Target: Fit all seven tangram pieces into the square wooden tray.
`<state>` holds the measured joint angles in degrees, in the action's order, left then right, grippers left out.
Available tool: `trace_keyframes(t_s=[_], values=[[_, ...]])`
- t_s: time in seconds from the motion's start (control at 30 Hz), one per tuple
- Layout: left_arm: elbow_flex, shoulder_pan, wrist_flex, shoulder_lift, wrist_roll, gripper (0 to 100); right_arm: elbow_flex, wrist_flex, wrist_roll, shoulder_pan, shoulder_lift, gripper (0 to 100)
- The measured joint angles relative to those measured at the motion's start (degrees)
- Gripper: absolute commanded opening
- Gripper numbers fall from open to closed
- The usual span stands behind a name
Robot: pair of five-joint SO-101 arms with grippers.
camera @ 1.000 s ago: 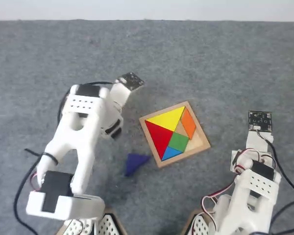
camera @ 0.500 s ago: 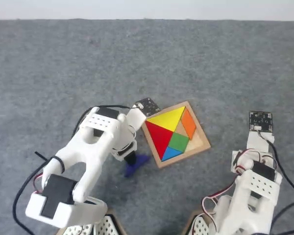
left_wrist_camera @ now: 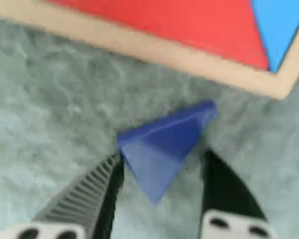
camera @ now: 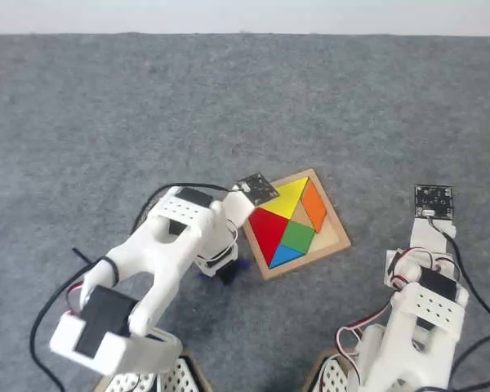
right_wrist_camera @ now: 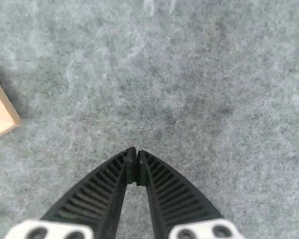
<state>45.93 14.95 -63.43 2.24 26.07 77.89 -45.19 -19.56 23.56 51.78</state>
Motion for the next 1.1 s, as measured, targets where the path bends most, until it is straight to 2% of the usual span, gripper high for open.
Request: trace_keyframes(t_s=[0.17,0.3,0.4,0.77,0.87,1.03,1.1], values=[[0.8,0.2,0.8,0.1,0.0,23,0.0,0.0,0.0,0.0,0.0,0.8],[0.8,0.8,0.9,0.1,0.0,10,0.0,0.0,0.0,0.0,0.0,0.8],[1.1,2.6,1.0,0.4,-0.1,5,0.0,0.0,0.0,0.0,0.0,0.8],[1.0,2.9,3.4,0.4,-0.1,3,0.0,0.0,0.0,0.0,0.0,0.8],[-0.7,1.3,3.6,0.1,0.0,5,0.0,0.0,0.0,0.0,0.0,0.8],[-5.2,-4.8,4.9,0.0,0.0,24,0.0,0.0,0.0,0.0,0.0,0.8],[-6.9,-5.5,4.9,0.0,-0.2,26,0.0,0.0,0.0,0.0,0.0,0.8]])
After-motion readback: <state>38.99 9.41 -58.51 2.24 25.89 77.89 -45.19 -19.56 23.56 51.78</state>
